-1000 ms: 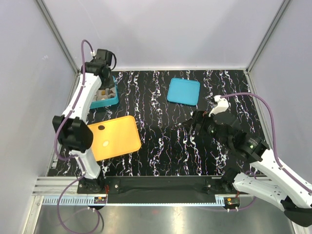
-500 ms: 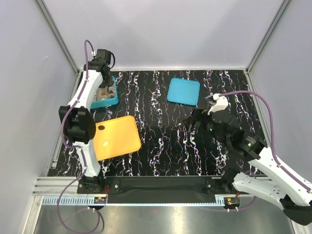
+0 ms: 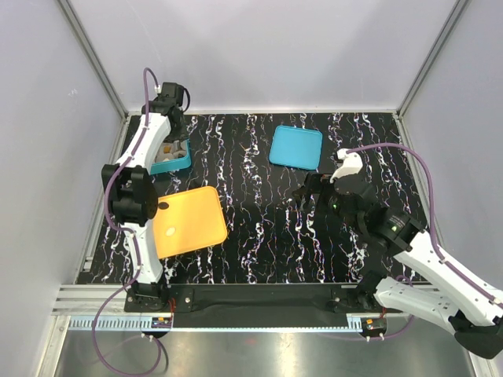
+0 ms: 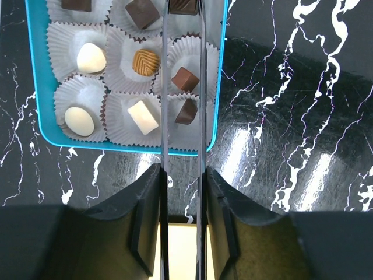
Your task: Pack the chocolate
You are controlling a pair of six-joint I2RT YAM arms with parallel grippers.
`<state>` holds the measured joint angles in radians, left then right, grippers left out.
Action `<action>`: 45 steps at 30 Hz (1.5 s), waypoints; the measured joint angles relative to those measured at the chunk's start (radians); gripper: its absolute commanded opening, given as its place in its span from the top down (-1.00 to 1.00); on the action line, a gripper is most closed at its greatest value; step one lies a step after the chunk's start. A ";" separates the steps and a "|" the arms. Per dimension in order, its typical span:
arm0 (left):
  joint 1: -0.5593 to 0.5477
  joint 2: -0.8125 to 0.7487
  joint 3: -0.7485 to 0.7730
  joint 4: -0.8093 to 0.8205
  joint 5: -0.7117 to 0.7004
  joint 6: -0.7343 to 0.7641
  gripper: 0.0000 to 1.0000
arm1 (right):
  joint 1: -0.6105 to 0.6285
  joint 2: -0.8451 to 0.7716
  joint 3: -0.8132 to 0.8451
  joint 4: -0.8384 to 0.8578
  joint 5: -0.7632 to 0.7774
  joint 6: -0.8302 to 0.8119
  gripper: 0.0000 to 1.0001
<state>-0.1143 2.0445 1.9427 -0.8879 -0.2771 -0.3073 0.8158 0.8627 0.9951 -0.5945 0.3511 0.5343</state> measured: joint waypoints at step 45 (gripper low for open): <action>-0.517 -0.802 -0.784 0.105 0.100 -0.304 0.06 | 0.000 -0.153 -0.007 -0.124 0.004 0.082 -0.99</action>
<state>-0.6308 1.2427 1.1591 -0.7830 -0.1768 -0.6113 0.8158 0.7101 0.9878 -0.7185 0.3553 0.6167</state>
